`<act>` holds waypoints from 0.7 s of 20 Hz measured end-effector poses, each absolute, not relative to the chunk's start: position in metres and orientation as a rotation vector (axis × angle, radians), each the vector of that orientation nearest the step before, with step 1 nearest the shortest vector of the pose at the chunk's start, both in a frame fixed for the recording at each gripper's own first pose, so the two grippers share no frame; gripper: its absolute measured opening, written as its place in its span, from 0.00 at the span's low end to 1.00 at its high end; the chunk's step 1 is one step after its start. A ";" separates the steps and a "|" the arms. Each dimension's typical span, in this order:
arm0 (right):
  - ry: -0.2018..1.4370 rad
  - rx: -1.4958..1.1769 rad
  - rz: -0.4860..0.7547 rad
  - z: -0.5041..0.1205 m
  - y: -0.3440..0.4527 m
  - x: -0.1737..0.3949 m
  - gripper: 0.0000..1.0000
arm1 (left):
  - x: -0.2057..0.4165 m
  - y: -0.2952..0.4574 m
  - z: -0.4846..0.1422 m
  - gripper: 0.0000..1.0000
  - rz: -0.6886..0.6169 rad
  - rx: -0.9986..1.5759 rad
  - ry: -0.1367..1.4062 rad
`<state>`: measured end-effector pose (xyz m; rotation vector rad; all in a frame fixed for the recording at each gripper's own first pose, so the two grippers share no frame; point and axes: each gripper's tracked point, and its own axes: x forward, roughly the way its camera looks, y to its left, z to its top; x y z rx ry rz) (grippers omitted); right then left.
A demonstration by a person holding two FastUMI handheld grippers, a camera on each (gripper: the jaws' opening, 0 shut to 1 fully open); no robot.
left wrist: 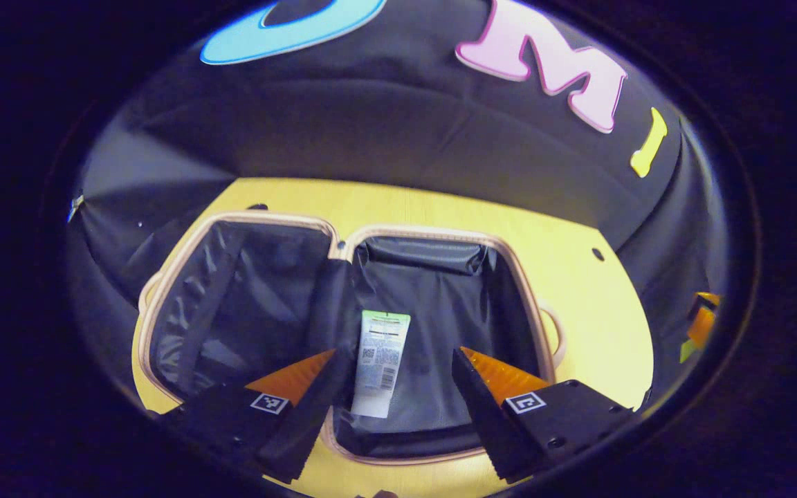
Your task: First open the suitcase, pack the skin care products into it, and then close the suitcase.
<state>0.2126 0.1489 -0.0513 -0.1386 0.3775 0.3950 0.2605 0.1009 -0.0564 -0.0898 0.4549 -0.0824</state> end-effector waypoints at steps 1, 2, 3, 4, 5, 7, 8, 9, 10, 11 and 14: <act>0.394 -0.170 0.397 -0.058 0.160 0.221 0.26 | 0.247 0.121 -0.041 0.98 -0.064 -0.065 0.409; 0.408 -0.181 0.408 -0.068 0.176 0.231 0.26 | 0.234 0.143 -0.028 0.98 -0.039 -0.038 0.373; 0.438 -0.176 0.427 -0.083 0.194 0.237 0.26 | 0.218 0.163 -0.018 0.98 -0.009 -0.024 0.342; 0.505 -0.138 0.453 -0.106 0.214 0.243 0.26 | 0.202 0.177 -0.010 0.97 0.010 -0.028 0.310; 0.580 -0.118 0.445 -0.127 0.225 0.245 0.26 | 0.187 0.187 0.000 0.96 0.017 -0.047 0.268; 0.691 -0.071 0.403 -0.165 0.239 0.257 0.27 | 0.158 0.197 0.018 0.96 0.008 -0.081 0.198; 0.712 -0.069 0.378 -0.180 0.247 0.270 0.27 | 0.129 0.212 0.027 0.96 0.008 -0.068 0.163; 0.739 -0.084 0.369 -0.193 0.252 0.277 0.26 | 0.113 0.224 0.027 0.96 0.016 -0.048 0.154; 0.780 -0.095 0.355 -0.206 0.251 0.279 0.26 | 0.098 0.232 0.026 0.96 0.031 -0.026 0.155; 0.842 -0.085 0.335 -0.220 0.252 0.279 0.26 | 0.082 0.238 0.025 0.96 0.045 -0.014 0.155; 0.984 -0.053 0.270 -0.259 0.254 0.284 0.19 | 0.047 0.240 0.019 0.96 0.048 -0.031 0.148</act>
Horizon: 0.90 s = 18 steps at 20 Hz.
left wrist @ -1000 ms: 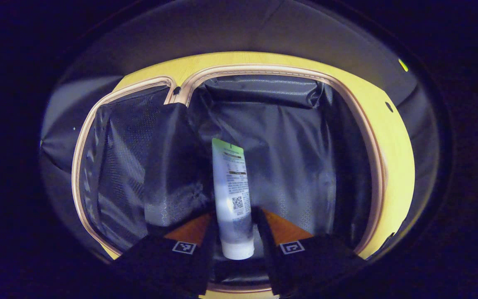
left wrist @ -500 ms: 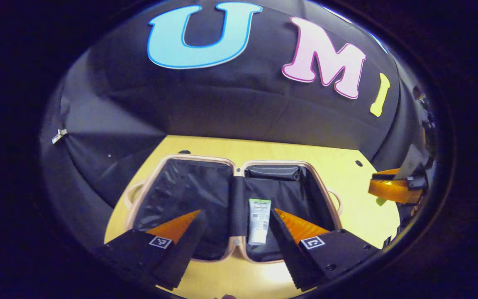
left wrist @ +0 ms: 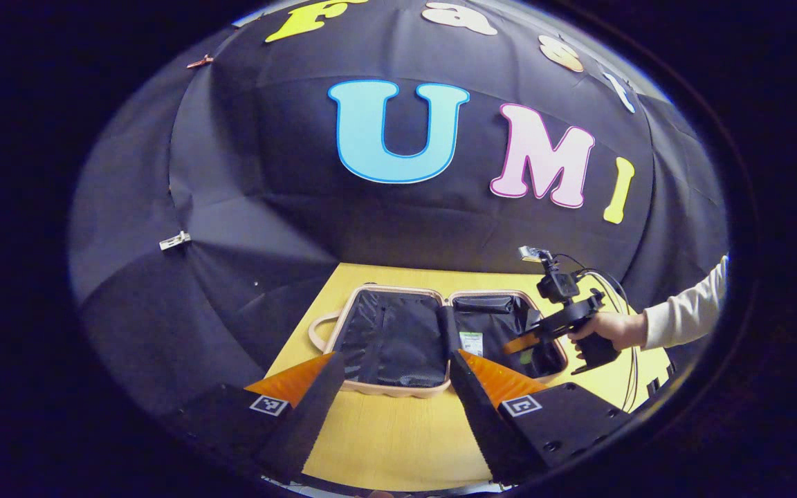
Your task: First open the suitcase, pack the skin care products into it, and then close the suitcase.
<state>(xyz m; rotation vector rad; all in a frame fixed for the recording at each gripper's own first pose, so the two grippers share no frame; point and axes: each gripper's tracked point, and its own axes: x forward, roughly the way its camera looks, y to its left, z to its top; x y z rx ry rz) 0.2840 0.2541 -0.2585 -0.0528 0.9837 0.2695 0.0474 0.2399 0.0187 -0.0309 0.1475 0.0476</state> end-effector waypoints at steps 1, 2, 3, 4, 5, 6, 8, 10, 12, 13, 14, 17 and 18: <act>0.987 -0.081 0.264 -0.264 0.252 0.289 0.26 | 0.038 0.241 0.020 0.96 0.050 -0.025 0.122; 0.993 -0.100 0.240 -0.268 0.246 0.292 0.27 | 0.031 0.243 0.019 0.96 0.050 -0.016 0.112; 1.006 -0.094 0.210 -0.270 0.241 0.294 0.19 | 0.024 0.245 0.015 0.96 0.049 -0.005 0.106; 1.000 -0.079 0.176 -0.266 0.238 0.298 0.29 | 0.020 0.250 0.013 0.96 0.058 0.002 0.103; 0.982 -0.073 0.164 -0.261 0.235 0.301 0.32 | 0.020 0.259 0.010 0.96 0.081 0.003 0.106; 0.950 -0.083 0.157 -0.252 0.230 0.303 0.37 | 0.023 0.278 0.009 0.96 0.157 0.011 0.095; 0.886 -0.116 0.171 -0.230 0.224 0.298 0.64 | 0.034 0.303 0.001 0.96 0.231 -0.002 0.083; 0.800 -0.147 0.212 -0.203 0.223 0.290 0.86 | 0.054 0.324 -0.018 0.96 0.266 -0.070 0.124; 0.772 -0.142 0.274 -0.184 0.224 0.266 0.98 | 0.082 0.349 -0.035 0.96 0.311 -0.187 0.177; 0.755 -0.138 0.288 -0.174 0.218 0.254 0.99 | 0.098 0.362 -0.042 0.96 0.321 -0.243 0.193; 0.729 -0.137 0.293 -0.164 0.211 0.244 1.00 | 0.116 0.377 -0.048 0.96 0.337 -0.283 0.200; 0.664 -0.144 0.262 -0.140 0.179 0.208 0.98 | 0.173 0.402 -0.061 0.96 0.266 -0.395 0.252; 0.642 -0.131 0.231 -0.134 0.163 0.193 0.98 | 0.197 0.412 -0.066 0.96 0.239 -0.430 0.272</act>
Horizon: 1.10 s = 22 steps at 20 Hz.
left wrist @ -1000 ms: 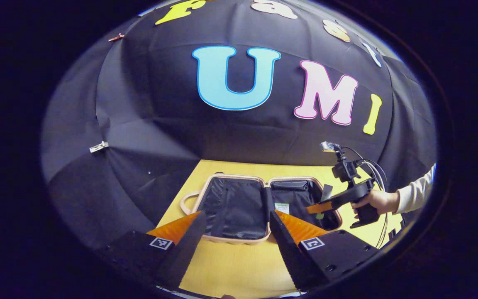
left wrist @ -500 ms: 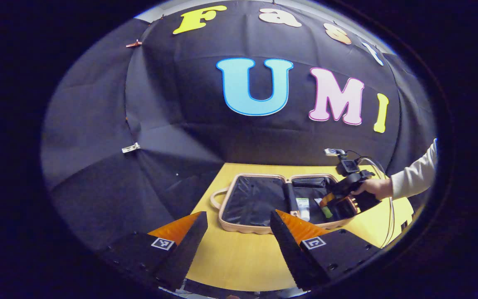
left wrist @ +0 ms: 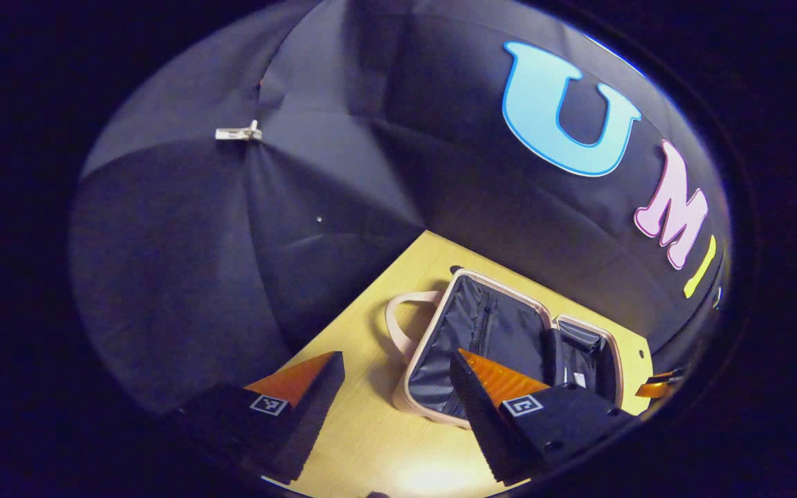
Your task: First open the suitcase, pack the skin care products into it, and then close the suitcase.
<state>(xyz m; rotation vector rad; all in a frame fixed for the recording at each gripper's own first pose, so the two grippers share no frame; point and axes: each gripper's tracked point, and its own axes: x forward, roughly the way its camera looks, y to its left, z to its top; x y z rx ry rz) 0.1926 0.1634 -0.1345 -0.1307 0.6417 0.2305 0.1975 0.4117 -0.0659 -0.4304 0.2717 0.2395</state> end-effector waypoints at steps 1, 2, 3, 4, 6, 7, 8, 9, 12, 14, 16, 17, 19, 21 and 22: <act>0.634 -0.110 0.216 -0.133 0.156 0.180 0.98 | 0.217 0.422 -0.071 0.96 0.223 -0.452 0.279; 0.637 -0.094 0.192 -0.136 0.145 0.165 0.98 | 0.235 0.432 -0.075 0.96 0.224 -0.472 0.289; 0.638 -0.072 0.160 -0.138 0.134 0.153 0.98 | 0.254 0.438 -0.081 0.96 0.207 -0.503 0.305; 0.635 -0.065 0.133 -0.140 0.123 0.142 0.98 | 0.266 0.440 -0.084 0.96 0.195 -0.534 0.320; 0.619 -0.096 0.064 -0.142 0.094 0.123 0.98 | 0.299 0.448 -0.094 0.96 0.179 -0.591 0.345; 0.609 -0.114 0.038 -0.142 0.082 0.113 0.98 | 0.312 0.449 -0.097 0.96 0.163 -0.617 0.357; 0.609 -0.130 0.019 -0.142 0.073 0.105 0.98 | 0.322 0.457 -0.101 0.95 0.168 -0.626 0.364; 0.622 -0.142 0.002 -0.146 0.065 0.097 0.98 | 0.330 0.462 -0.111 0.95 0.164 -0.633 0.390; 0.629 -0.145 -0.071 -0.146 0.041 0.078 0.98 | 0.338 0.469 -0.126 0.87 0.153 -0.730 0.472; 0.606 -0.134 -0.091 -0.141 0.034 0.074 0.98 | 0.342 0.467 -0.121 0.75 0.110 -0.813 0.453; 0.613 -0.135 -0.090 -0.145 0.031 0.072 0.97 | 0.342 0.462 -0.118 0.53 0.095 -0.844 0.466; 0.615 -0.133 -0.089 -0.145 0.030 0.073 0.98 | 0.343 0.454 -0.121 0.37 0.097 -0.853 0.480; 0.613 -0.118 -0.083 -0.144 0.031 0.076 0.98 | 0.338 0.453 -0.114 0.22 0.109 -0.819 0.474; 0.602 -0.106 -0.079 -0.141 0.031 0.079 0.98 | 0.334 0.445 -0.090 0.12 0.103 -0.716 0.433; 0.596 -0.100 -0.076 -0.139 0.030 0.081 0.98 | 0.322 0.443 -0.073 0.09 0.120 -0.628 0.430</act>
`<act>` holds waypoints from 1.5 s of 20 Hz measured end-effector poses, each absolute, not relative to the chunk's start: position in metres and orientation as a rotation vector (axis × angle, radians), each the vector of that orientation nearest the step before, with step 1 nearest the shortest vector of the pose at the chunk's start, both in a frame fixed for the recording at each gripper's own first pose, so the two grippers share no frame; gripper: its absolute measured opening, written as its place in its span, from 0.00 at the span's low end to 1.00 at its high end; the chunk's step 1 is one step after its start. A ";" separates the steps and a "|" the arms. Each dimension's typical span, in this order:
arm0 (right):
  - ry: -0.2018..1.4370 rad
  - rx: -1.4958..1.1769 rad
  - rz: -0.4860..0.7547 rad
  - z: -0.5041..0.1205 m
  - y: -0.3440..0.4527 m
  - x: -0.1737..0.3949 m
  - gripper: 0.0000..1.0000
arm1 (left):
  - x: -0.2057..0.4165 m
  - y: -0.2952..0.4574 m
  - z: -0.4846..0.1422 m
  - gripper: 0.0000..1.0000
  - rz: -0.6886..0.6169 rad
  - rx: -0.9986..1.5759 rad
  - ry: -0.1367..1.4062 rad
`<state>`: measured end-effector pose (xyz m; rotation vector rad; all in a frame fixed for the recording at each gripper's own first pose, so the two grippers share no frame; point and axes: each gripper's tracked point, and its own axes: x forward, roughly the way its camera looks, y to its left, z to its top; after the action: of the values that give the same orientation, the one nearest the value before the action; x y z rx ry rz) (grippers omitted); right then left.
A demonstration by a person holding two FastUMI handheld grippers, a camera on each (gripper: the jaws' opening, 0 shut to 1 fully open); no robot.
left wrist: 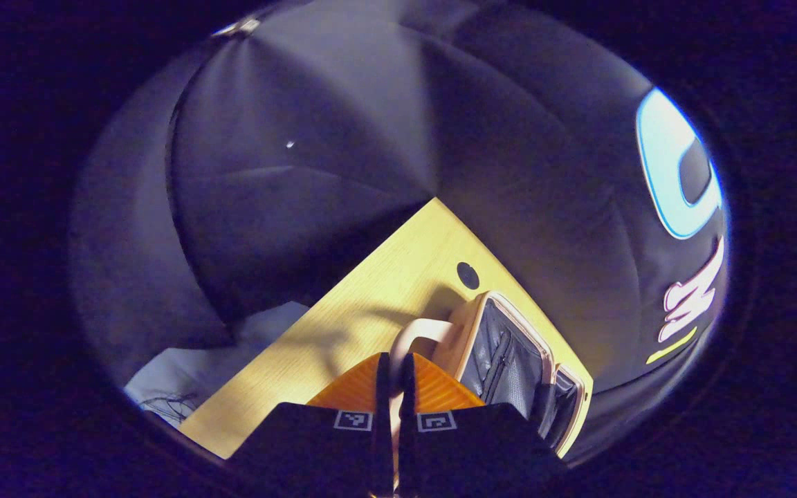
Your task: First open the suitcase, pack the skin care products into it, and then close the suitcase.
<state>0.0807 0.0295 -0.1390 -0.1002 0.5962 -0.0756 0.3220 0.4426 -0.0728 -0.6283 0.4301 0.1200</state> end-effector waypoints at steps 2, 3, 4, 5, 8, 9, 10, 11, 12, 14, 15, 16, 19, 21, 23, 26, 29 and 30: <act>0.583 -0.086 -0.081 -0.131 0.025 0.082 0.98 | 0.311 0.434 -0.037 0.06 0.118 -0.522 0.382; 0.573 -0.076 -0.084 -0.126 0.023 0.082 0.98 | 0.305 0.431 -0.018 0.06 0.116 -0.484 0.355; 0.559 -0.067 -0.085 -0.121 0.021 0.083 0.98 | 0.297 0.423 0.002 0.06 0.108 -0.458 0.324; 0.549 -0.059 -0.090 -0.118 0.017 0.082 0.98 | 0.290 0.412 0.028 0.06 0.085 -0.437 0.302; 0.506 -0.031 -0.101 -0.103 0.008 0.081 0.94 | 0.263 0.379 0.105 0.06 -0.004 -0.356 0.250; 0.488 -0.027 -0.107 -0.098 0.004 0.079 0.94 | 0.254 0.363 0.125 0.06 -0.034 -0.325 0.236; 0.471 -0.023 -0.112 -0.093 -0.001 0.076 0.98 | 0.246 0.340 0.141 0.06 -0.068 -0.297 0.226; 0.455 -0.013 -0.119 -0.089 -0.006 0.072 0.98 | 0.240 0.314 0.154 0.06 -0.099 -0.274 0.216; 0.441 0.002 -0.123 -0.085 -0.012 0.067 0.98 | 0.233 0.287 0.165 0.06 -0.135 -0.262 0.209; 0.418 0.032 -0.131 -0.082 -0.025 0.060 0.98 | 0.224 0.227 0.177 0.06 -0.216 -0.254 0.199; 0.417 0.043 -0.133 -0.083 -0.031 0.058 0.98 | 0.221 0.196 0.178 0.06 -0.251 -0.258 0.202; 0.417 0.050 -0.139 -0.083 -0.040 0.057 0.98 | 0.222 0.162 0.175 0.06 -0.277 -0.258 0.207; 0.414 0.123 -0.157 -0.083 -0.069 0.057 0.97 | 0.228 0.074 0.144 0.06 -0.335 -0.288 0.244; 0.411 0.140 -0.151 -0.082 -0.084 0.059 0.98 | 0.235 0.029 0.103 0.06 -0.368 -0.322 0.303; 0.396 0.115 -0.147 -0.078 -0.102 0.066 0.98 | 0.246 -0.008 0.062 0.07 -0.378 -0.359 0.377; 0.382 0.118 -0.099 -0.073 -0.113 0.073 0.98 | 0.264 -0.041 0.004 0.06 -0.337 -0.349 0.473; 0.386 0.109 -0.055 -0.075 -0.109 0.076 0.98 | 0.276 -0.067 -0.037 0.08 -0.282 -0.292 0.533; 0.384 0.112 -0.046 -0.073 -0.106 0.075 0.98 | 0.276 -0.070 -0.042 0.14 -0.276 -0.305 0.542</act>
<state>0.0749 -0.1056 -0.0733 0.1117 0.3838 -0.0459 0.2763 -0.0700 -0.0419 -0.3048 0.5425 -0.2762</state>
